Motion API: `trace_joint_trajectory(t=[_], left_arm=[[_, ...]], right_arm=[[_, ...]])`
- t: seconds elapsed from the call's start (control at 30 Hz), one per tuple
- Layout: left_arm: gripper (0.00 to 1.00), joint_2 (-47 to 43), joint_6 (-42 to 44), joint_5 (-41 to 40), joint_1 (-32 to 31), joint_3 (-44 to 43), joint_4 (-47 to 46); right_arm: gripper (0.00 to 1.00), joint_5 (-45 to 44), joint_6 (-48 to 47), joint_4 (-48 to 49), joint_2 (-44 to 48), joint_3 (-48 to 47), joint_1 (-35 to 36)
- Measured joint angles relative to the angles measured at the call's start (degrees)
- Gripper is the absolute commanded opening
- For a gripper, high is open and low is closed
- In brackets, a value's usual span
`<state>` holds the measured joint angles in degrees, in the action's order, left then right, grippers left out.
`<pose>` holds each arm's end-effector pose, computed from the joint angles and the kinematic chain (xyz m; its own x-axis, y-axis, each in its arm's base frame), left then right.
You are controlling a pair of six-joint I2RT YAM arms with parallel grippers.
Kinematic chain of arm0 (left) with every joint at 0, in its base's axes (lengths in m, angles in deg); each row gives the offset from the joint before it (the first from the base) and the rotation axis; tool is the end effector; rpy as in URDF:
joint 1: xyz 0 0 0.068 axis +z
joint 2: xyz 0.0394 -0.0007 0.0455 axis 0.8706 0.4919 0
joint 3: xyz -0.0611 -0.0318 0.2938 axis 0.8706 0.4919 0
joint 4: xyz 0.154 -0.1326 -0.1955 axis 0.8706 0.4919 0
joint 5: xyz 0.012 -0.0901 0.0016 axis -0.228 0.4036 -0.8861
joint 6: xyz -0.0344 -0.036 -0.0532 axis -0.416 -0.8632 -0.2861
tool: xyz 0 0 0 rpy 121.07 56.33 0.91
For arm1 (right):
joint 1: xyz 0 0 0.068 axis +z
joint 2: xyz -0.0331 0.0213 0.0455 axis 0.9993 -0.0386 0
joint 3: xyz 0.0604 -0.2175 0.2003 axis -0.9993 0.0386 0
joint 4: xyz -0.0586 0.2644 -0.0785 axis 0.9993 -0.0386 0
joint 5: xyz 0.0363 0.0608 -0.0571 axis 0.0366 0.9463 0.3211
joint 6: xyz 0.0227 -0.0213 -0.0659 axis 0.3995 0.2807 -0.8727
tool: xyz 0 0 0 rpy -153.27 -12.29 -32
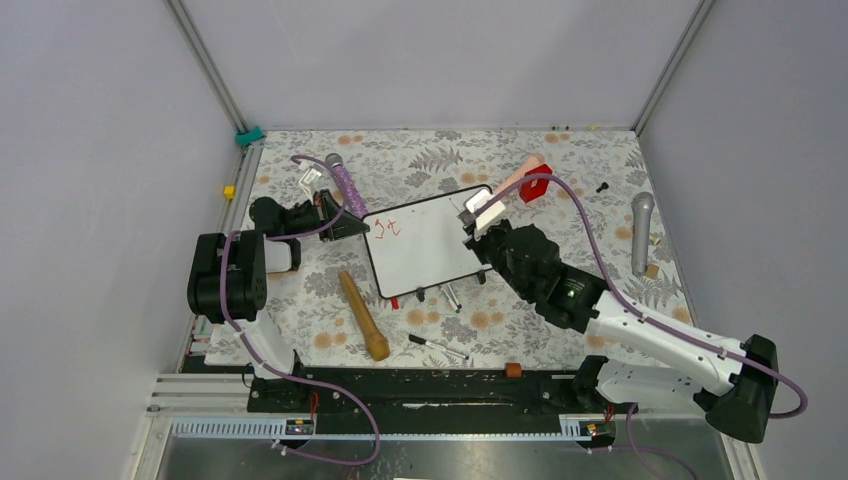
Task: Write a sentence on the whiteboard
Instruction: Write a sentence on the whiteboard, then put down the whiteboard on the whiteboard stand.
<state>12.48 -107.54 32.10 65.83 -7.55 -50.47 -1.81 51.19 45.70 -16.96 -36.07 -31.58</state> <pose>0.3355 -0.0293 0.2145 -0.5945 -0.1417 -0.7916 0.7811 0.1322 -0.6103 0.1736 0.2139 0.3649 0.0823 -0.3211 -0.9435 -0.5219 0.7926 -0.3153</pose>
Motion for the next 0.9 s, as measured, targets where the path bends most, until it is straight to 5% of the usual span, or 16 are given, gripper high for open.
trace_joint_trajectory(t=[0.33, 0.67, 0.9], left_arm=[[0.00, -1.0, 0.2, -0.2, 0.0, 1.1, 0.0], [0.00, -1.0, 0.3, -0.5, 0.0, 1.4, 0.0], [0.00, -1.1, 0.5, -1.4, 0.0, 1.9, 0.0]], right_arm=[[0.00, 3.2, 9.0, -8.8, 2.9, -7.6, -2.3], [0.00, 10.4, 4.6, -3.9, 7.5, 5.8, -2.7], [0.00, 13.7, 5.1, -0.4, 9.1, 6.1, -2.7]])
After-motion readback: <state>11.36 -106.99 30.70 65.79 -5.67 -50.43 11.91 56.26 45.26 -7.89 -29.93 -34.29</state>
